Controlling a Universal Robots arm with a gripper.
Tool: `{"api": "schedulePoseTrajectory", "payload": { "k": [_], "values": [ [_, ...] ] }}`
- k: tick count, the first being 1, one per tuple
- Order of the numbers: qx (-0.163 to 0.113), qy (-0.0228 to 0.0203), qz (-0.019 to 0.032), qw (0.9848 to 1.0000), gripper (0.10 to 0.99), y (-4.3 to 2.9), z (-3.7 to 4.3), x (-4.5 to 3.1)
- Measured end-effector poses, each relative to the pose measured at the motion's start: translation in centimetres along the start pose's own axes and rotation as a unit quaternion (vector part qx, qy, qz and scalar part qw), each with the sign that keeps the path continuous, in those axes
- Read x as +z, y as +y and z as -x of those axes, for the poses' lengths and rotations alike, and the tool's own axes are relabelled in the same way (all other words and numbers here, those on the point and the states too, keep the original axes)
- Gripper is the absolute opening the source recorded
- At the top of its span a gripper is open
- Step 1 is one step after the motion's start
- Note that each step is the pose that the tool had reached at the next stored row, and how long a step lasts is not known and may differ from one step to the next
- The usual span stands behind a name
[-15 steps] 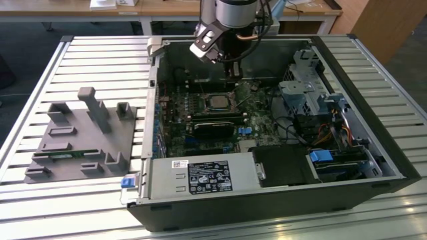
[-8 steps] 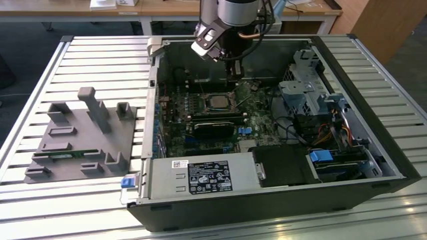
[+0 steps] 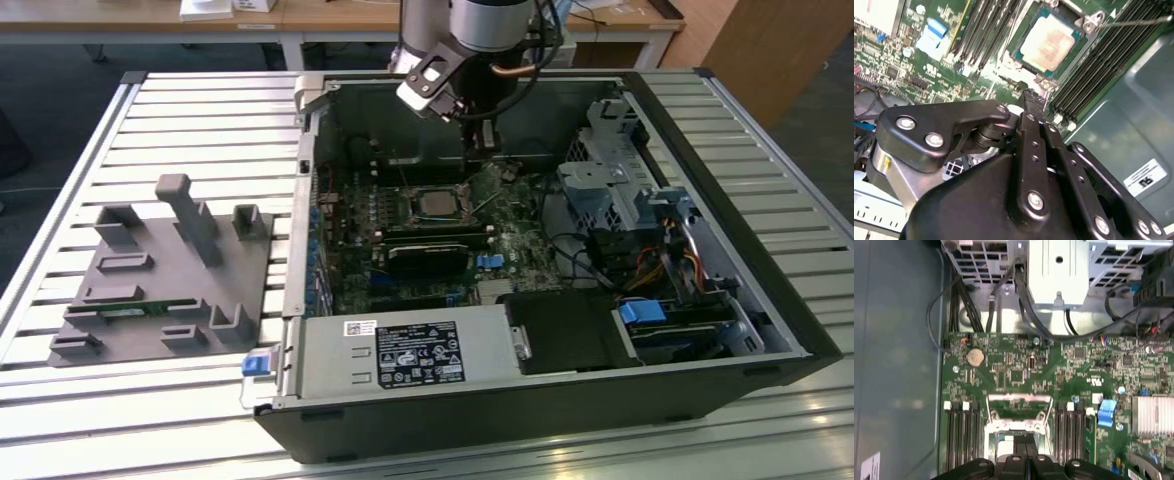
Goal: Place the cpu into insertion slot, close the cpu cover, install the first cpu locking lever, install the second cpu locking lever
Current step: 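Close the cpu cover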
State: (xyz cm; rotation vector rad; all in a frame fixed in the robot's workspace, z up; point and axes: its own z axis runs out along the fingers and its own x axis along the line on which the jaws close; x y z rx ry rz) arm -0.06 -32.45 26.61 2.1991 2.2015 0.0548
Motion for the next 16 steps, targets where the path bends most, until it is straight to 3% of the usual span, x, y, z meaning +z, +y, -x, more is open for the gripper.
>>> {"api": "schedulePoseTrajectory", "payload": {
  "k": [16],
  "values": [
    [0.0, 0.0, -0.0002, 1.0, 0.106, 1.84, -0.09, 0.43]
  ]
}}
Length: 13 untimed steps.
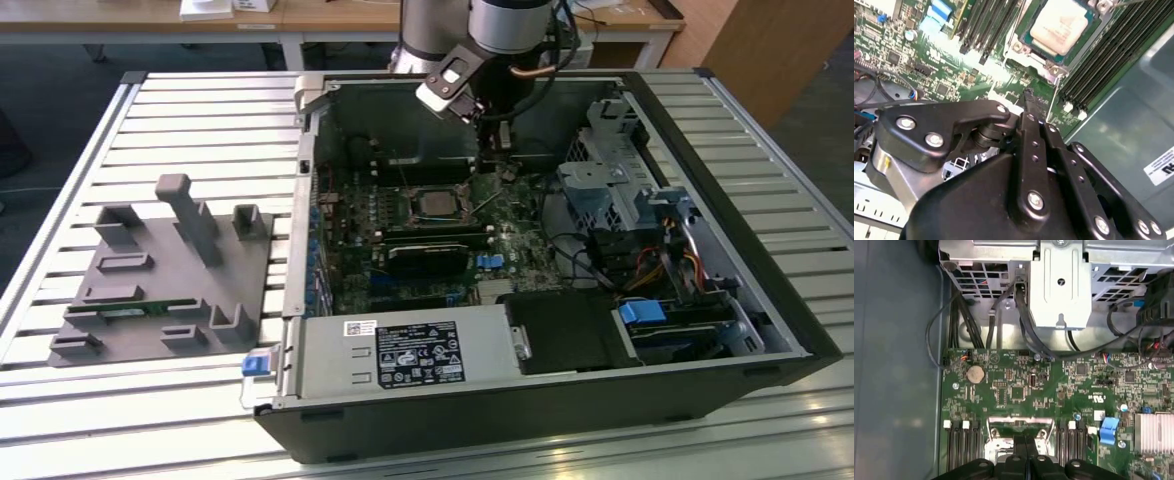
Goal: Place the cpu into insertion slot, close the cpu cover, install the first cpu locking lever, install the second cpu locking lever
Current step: 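Close the cpu cover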
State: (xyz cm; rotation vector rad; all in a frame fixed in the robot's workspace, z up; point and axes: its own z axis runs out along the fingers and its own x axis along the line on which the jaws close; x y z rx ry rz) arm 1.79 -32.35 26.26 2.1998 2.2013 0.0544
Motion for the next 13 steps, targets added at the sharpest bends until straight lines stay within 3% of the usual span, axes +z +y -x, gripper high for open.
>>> {"api": "schedulePoseTrajectory", "payload": {
  "k": [13],
  "values": [
    [0.004, -0.0002, 0.0, 1.0, 0.106, 1.95, -0.61, 0.61]
  ]
}}
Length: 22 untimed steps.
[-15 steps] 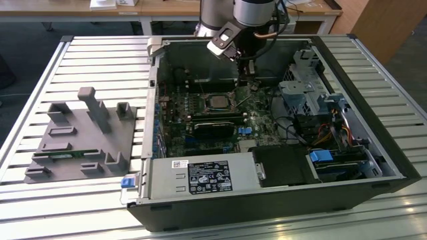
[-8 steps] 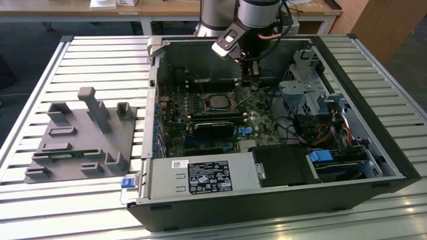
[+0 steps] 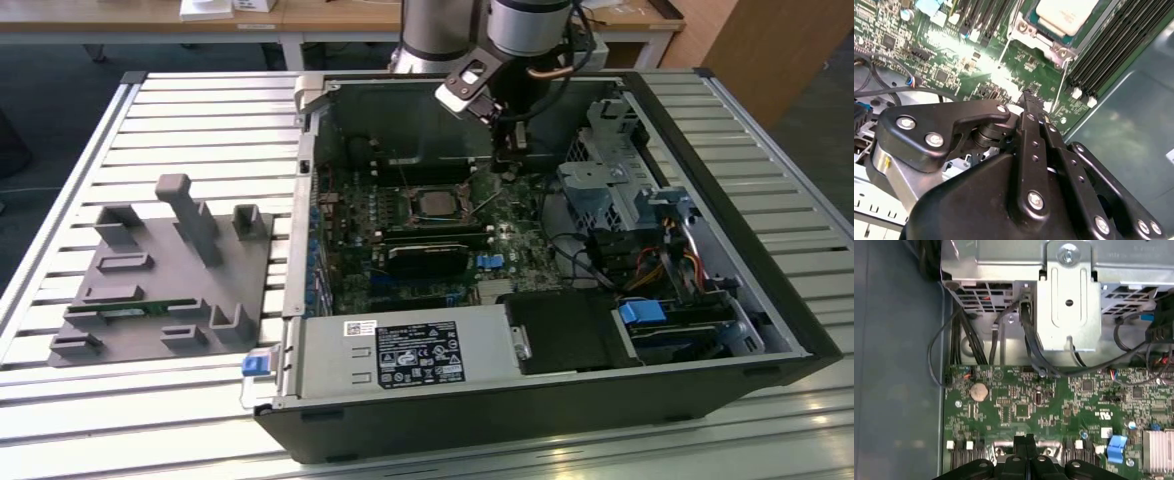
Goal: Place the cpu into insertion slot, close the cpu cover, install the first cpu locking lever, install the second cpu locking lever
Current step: 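Close the cpu cover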
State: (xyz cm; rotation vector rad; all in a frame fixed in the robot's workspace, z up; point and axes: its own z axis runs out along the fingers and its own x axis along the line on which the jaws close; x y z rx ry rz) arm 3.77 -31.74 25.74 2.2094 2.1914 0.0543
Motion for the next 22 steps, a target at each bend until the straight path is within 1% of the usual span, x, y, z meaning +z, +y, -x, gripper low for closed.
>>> {"api": "schedulePoseTrajectory", "payload": {
  "k": [6, 13, 19, 22],
  "values": [
    [0.0, -0.0001, 0.0, 1.0, 0.106, 0.92, -0.08, 0.14],
    [0.0, -0.0001, -0.0001, 1.0, 0.106, 1.8, -0.1, 0.31],
    [0.0, 0.0, -0.0001, 1.0, 0.106, 1.85, -0.09, 1.0],
    [0.0, -0.0001, -0.0001, 1.0, 0.106, 1.64, -0.09, 1.15]
  ]
}}
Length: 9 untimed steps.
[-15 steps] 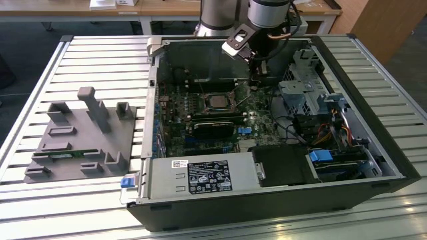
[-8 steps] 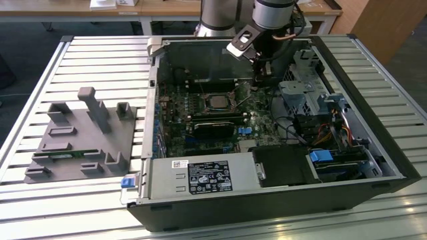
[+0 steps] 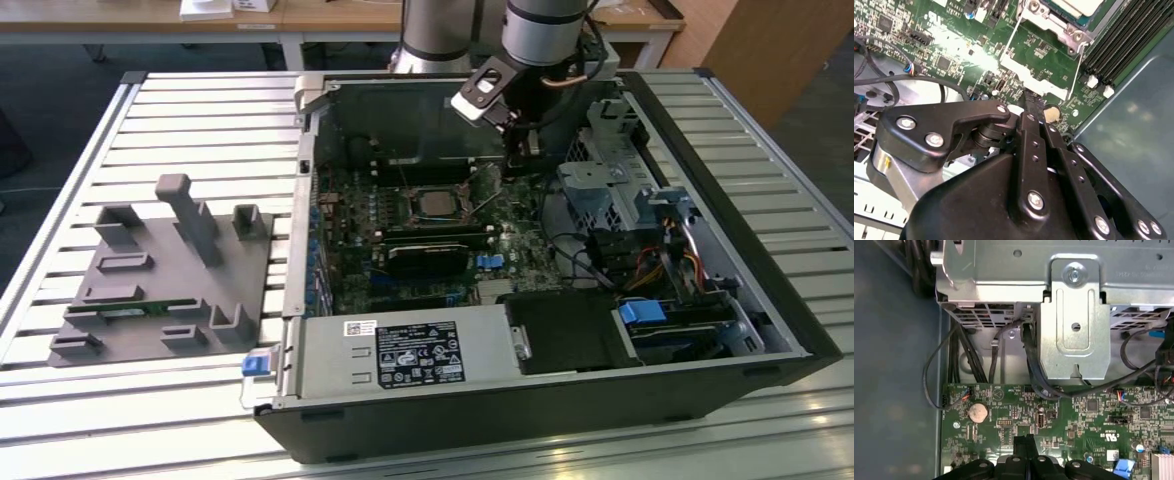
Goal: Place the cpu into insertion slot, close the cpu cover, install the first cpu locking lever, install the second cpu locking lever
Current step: 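Close the cpu cover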
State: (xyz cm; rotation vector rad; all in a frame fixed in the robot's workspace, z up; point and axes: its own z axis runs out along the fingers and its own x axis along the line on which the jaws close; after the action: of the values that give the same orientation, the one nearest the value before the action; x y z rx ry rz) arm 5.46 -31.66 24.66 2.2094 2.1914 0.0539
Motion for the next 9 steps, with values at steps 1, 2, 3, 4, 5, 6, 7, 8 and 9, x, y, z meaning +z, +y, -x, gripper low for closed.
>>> {"api": "schedulePoseTrajectory", "payload": {
  "k": [1, 2, 3, 4, 5, 6, 7, 8, 9],
  "values": [
    [0.0, 0.0, 0.0, 1.0, 0.106, -0.14, 0.0, 0.01],
    [0.0, 0.0, 0.0, 1.0, 0.106, -0.28, 0.01, 0.02],
    [0.0, 0.0, -0.0001, 1.0, 0.106, -0.39, 0.01, 0.02],
    [0.0, -0.0001, 0.0, 1.0, 0.106, -0.48, 0.01, 0.02],
    [0.0, 0.0, 0.0, 1.0, 0.106, -0.57, 0.01, 0.02],
    [0.0, 0.0, 0.0, 1.0, 0.106, -0.64, 0.01, 0.02],
    [0.0, 0.0, 0.0, 1.0, 0.106, -0.69, 0.01, 0.02],
    [0.0, 0.0, 0.0, 1.0, 0.106, -0.75, 0.01, 0.02],
    [0.0, 0.0, 0.0, 1.0, 0.106, -0.79, 0.01, 0.02]
  ]
}}
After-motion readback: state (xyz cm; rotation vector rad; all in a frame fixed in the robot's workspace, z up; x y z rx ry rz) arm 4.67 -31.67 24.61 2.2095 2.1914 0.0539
